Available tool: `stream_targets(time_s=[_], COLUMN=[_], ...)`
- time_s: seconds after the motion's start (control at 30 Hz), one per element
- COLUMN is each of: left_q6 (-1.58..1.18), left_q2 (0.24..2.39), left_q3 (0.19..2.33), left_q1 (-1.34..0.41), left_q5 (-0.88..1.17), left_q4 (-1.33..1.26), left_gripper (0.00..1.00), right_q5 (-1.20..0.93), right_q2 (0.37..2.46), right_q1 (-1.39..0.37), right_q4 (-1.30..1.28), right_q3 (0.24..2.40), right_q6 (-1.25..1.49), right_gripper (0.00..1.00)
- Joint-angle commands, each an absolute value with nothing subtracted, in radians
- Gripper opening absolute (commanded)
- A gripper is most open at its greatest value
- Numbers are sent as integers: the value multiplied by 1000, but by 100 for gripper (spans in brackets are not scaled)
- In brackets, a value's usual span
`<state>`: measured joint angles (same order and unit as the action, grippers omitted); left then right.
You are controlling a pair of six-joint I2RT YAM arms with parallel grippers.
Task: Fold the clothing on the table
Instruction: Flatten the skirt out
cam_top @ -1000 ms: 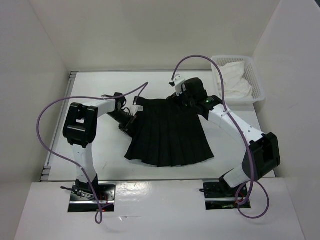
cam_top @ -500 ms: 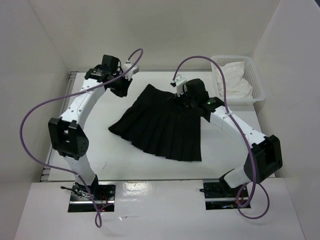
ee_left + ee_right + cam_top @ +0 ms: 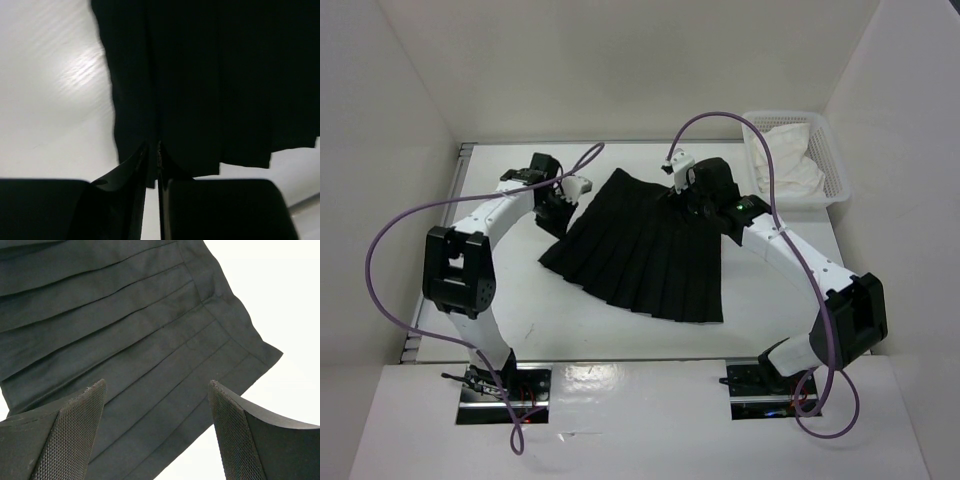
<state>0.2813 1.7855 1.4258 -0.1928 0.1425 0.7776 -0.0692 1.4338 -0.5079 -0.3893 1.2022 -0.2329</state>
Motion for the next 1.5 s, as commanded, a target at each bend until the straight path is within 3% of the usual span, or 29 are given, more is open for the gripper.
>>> stream_targets(time_s=[0.0,0.17,0.23,0.33,0.47,0.83,0.87,0.97,1.47], left_q6=[262,252,252,252,252,224,213,213,195], left_q2=[1805,1825,1835,1835,1865,1905,1905,1925,2008], left_q3=[1417,1384,1373,1335,1312,1310,1310,1328,1436], left_q1=[-193,-193,-193,-193,-193,-193,-193,-193,-193], left_q5=[357,483,483,492,502,442,427,416,310], left_q4=[773,776,764,736,736,706,706,706,716], left_gripper=[18,19,32,42,63,79,90,100,100], right_q5=[-74,0,30,73,103,123,123,100,64], right_q2=[1419,1496,1529,1590,1638,1753,1765,1795,1872], right_q1=[-517,-517,-517,-517,-517,-468,-468,-468,-508], right_q4=[-354,-383,-383,-383,-383,-379,-393,-445,-686], right_q3=[1204,1241,1241,1241,1230,1229,1238,1276,1322], right_q6=[-248,-287,-299,-320,-342,-383,-383,-383,-394], right_gripper=[87,94,98,98,98,99,99,99,99])
